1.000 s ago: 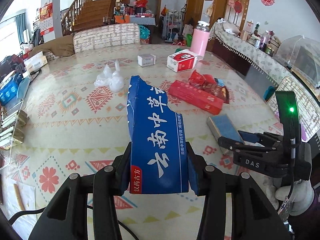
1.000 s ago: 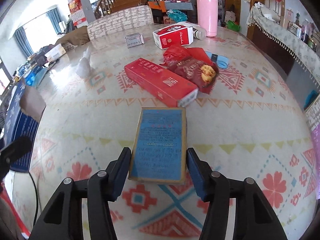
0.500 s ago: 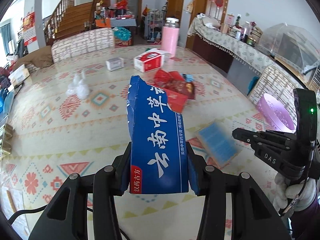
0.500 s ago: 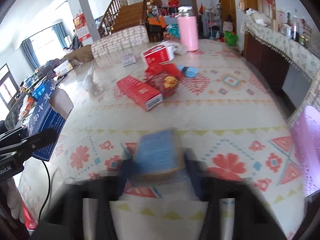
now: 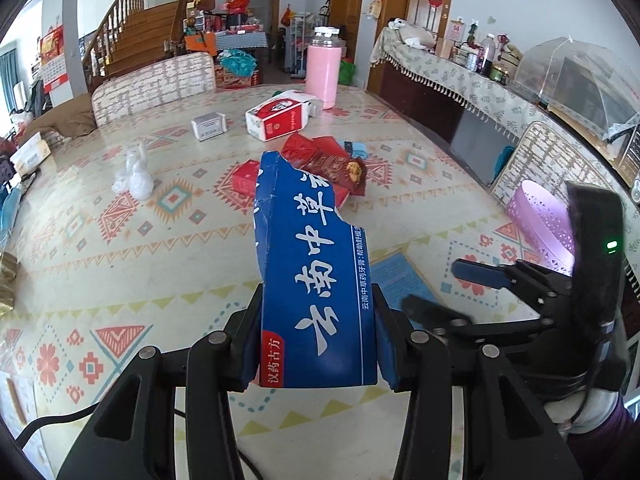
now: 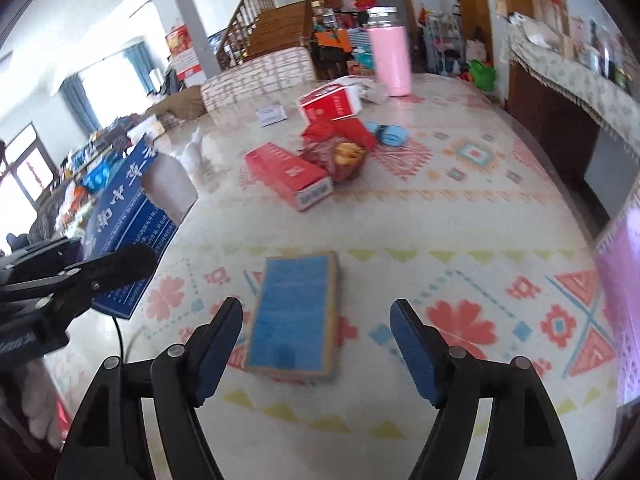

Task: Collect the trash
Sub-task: 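Carry the blue box and blue booklet over the purple basket with both grippers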

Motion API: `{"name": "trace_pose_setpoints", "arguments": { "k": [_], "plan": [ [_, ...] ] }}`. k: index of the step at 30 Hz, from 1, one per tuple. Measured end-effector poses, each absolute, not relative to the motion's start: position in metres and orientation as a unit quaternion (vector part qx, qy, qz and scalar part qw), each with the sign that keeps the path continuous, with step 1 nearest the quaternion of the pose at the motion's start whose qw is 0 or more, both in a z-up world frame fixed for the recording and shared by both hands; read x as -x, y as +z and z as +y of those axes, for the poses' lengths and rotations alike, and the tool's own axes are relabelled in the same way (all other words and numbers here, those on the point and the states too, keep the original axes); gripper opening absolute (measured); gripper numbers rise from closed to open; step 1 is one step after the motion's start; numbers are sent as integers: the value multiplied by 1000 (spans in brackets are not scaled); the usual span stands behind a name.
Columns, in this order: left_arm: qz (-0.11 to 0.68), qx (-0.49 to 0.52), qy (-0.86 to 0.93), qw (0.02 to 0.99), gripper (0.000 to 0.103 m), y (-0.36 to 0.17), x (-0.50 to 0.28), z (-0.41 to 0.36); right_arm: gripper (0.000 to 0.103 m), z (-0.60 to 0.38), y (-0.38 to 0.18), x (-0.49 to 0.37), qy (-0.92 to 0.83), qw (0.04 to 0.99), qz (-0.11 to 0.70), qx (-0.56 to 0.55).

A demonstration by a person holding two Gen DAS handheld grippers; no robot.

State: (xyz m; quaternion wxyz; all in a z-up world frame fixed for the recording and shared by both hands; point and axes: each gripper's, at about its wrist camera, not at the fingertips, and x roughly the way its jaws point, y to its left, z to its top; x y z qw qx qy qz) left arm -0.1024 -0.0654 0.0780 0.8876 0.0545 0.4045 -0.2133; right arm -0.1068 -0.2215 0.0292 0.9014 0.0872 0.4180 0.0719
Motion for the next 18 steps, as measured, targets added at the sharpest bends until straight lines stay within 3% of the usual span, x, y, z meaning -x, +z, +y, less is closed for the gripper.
{"name": "trace_pose_setpoints", "arguments": {
  "k": [6,7,8,18],
  "plan": [
    [407,-49,-196,891,46,79,101,-52,75,-195,8,85,63,891,446,-45],
    [408,-47,-195,891,46,79,100,-50,62,-194,8,84,59,894,443,-37],
    [407,-45,-195,891,46,79,100,-50,61,-192,8,84,57,893,445,-31],
    [404,-59,-232,883,46,86,100,-78,60,-234,19,105,45,901,424,-78]
  ]
}}
